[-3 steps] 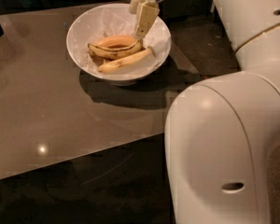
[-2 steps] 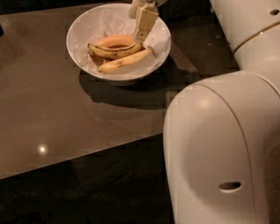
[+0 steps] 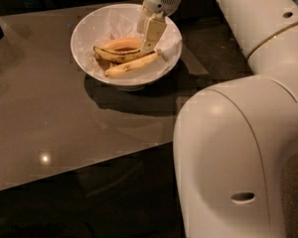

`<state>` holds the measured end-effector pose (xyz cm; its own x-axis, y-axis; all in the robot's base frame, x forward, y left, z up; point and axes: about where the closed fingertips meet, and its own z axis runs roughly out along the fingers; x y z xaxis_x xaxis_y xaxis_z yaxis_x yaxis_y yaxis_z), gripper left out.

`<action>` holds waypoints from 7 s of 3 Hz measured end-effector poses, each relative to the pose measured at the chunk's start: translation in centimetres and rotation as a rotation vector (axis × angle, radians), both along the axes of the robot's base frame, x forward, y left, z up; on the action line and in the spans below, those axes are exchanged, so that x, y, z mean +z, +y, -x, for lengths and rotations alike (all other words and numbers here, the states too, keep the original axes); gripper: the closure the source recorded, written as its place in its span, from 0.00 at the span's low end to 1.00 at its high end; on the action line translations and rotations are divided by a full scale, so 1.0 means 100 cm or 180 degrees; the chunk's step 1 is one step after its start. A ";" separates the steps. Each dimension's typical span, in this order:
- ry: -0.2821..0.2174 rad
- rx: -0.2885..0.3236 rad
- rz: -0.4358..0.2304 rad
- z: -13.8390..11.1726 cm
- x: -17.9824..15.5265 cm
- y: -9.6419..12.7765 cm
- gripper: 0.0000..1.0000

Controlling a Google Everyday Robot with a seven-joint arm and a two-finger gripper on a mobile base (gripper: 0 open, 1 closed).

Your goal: Pick banana from white bowl

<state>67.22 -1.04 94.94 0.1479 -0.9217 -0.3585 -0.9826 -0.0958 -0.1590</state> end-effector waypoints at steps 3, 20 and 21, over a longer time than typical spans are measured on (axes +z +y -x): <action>0.0277 -0.0120 0.0003 0.017 -0.026 -0.012 0.47; -0.0217 0.0286 -0.0382 0.079 0.014 0.000 1.00; -0.0124 0.0255 -0.0540 0.118 0.045 0.005 1.00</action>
Offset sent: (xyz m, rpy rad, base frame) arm -0.0525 -0.0325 -0.0279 -0.0524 0.1915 -0.0144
